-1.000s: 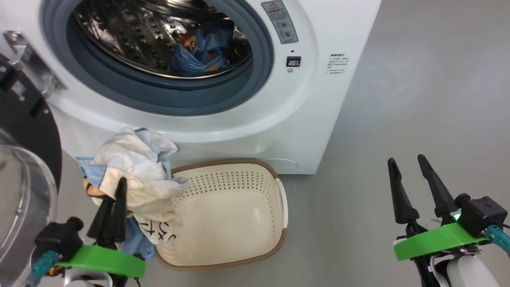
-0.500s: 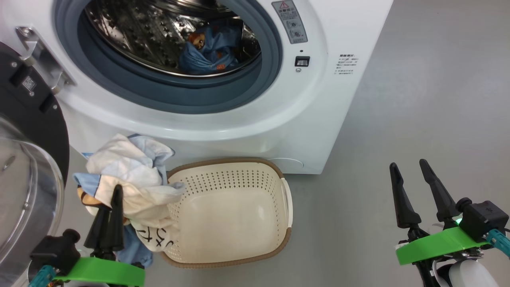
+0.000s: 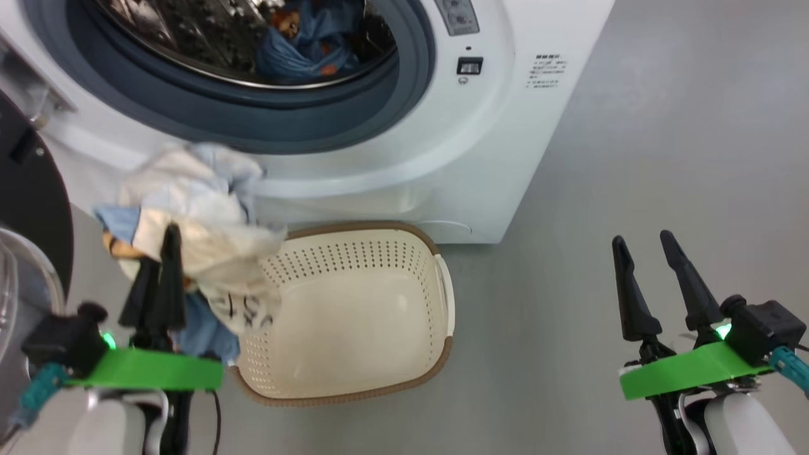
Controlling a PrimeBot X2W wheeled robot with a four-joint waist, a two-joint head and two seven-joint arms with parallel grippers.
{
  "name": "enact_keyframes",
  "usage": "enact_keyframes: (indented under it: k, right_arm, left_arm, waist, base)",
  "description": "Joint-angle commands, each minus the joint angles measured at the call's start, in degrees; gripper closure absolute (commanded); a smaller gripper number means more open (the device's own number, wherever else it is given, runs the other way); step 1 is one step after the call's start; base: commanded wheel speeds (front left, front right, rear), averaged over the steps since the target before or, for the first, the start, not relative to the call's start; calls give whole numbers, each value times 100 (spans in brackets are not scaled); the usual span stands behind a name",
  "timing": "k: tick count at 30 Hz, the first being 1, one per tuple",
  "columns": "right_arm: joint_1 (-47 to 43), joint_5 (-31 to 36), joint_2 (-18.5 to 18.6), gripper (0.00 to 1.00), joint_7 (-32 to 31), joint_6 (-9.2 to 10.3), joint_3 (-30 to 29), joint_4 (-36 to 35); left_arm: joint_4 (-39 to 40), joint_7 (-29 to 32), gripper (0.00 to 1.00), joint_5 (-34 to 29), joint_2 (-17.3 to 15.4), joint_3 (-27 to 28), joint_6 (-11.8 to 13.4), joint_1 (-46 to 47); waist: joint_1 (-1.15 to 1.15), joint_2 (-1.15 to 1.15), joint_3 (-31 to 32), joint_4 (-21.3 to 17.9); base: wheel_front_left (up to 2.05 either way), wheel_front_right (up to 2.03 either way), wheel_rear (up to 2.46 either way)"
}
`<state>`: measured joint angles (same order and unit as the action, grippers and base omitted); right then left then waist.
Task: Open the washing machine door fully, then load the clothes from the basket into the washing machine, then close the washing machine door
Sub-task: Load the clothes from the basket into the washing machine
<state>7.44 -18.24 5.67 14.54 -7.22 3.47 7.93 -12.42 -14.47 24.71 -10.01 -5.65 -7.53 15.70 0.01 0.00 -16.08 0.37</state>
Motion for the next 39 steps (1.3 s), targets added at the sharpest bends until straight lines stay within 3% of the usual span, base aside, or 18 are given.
enact_keyframes:
  k: [1, 11, 26, 39]
  right_arm:
    - [158, -3, 24, 0, 46, -26, 118, -153]
    - [559, 23, -116, 0, 46, -26, 222, -173]
    - [854, -26, -260, 0, 46, -26, 364, -158]
    - [1189, -328, -278, 0, 46, -26, 637, -241]
  left_arm:
    - [172, -52, 100, -13, -190, 148, 4, 327]
    - [-494, -52, 100, 59, -286, 70, 4, 1821]
    - [-2325, -52, 100, 437, -493, -368, 4, 3919]
    - [-4107, -52, 100, 339, -824, -752, 4, 5747]
  waist:
    - [-1, 0, -201, -73]
    - [-1, 0, -742, -328]
    - [-1, 0, -1219, -799]
    - [-1, 0, -1762, -1156]
  base:
    - [0, 0, 0]
    - [0, 0, 0]
    - [0, 0, 0]
    - [0, 0, 0]
